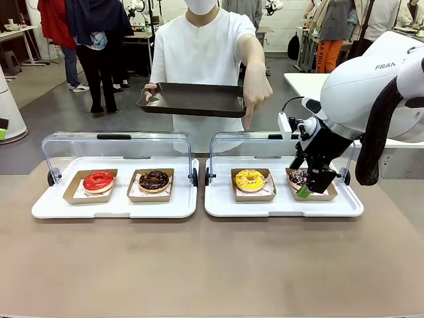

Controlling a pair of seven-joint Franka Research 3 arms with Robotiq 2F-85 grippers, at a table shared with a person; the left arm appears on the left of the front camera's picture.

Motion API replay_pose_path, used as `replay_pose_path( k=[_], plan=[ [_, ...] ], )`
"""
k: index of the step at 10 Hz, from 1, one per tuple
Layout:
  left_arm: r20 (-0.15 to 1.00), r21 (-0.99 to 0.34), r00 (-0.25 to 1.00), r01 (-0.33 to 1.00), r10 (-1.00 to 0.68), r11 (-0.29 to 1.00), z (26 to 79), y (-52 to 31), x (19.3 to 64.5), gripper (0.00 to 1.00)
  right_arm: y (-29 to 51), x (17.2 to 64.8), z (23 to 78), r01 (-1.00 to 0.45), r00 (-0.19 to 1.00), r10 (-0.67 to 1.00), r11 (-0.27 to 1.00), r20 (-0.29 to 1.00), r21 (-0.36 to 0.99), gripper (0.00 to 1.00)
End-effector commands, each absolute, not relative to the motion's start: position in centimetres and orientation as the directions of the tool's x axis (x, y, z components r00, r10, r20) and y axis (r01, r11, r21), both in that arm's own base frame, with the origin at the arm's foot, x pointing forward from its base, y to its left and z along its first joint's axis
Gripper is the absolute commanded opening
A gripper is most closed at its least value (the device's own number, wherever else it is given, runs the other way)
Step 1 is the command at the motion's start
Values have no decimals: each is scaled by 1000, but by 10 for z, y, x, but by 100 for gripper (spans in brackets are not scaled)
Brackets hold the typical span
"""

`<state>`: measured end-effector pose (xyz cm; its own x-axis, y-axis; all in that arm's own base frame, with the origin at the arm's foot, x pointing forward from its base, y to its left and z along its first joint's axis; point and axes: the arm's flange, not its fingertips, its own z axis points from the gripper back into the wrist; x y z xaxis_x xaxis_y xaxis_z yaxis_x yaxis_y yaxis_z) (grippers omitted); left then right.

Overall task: Provide the desired donut to the person.
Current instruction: Pick up and lift the Paper togo box containing the Donut pointed at by the person.

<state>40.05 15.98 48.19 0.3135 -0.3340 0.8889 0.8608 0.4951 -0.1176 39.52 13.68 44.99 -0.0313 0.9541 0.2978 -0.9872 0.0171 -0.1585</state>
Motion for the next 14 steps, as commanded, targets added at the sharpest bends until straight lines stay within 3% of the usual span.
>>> replay_pose_path(
  k=[1,2,4,9,12,14],
  plan=[
    [895,-118,307,862,-323,493,482,160,400,100,137,395,450,-986,-34,960,13,277,-166,100],
    [895,-118,307,862,-323,493,482,160,400,100,137,395,450,-987,-31,954,17,298,-159,100],
    [895,-118,307,862,-323,493,482,160,400,100,172,412,439,-994,2,983,22,185,-106,100],
    [895,-118,307,862,-323,493,482,160,400,100,223,455,411,-996,86,995,88,41,-31,100],
    [895,-118,307,862,-323,493,482,160,400,100,228,475,394,-990,136,991,136,10,-27,100],
    [895,-118,307,862,-323,493,482,160,400,100,223,461,395,-995,91,994,93,63,-23,100]
  ],
)
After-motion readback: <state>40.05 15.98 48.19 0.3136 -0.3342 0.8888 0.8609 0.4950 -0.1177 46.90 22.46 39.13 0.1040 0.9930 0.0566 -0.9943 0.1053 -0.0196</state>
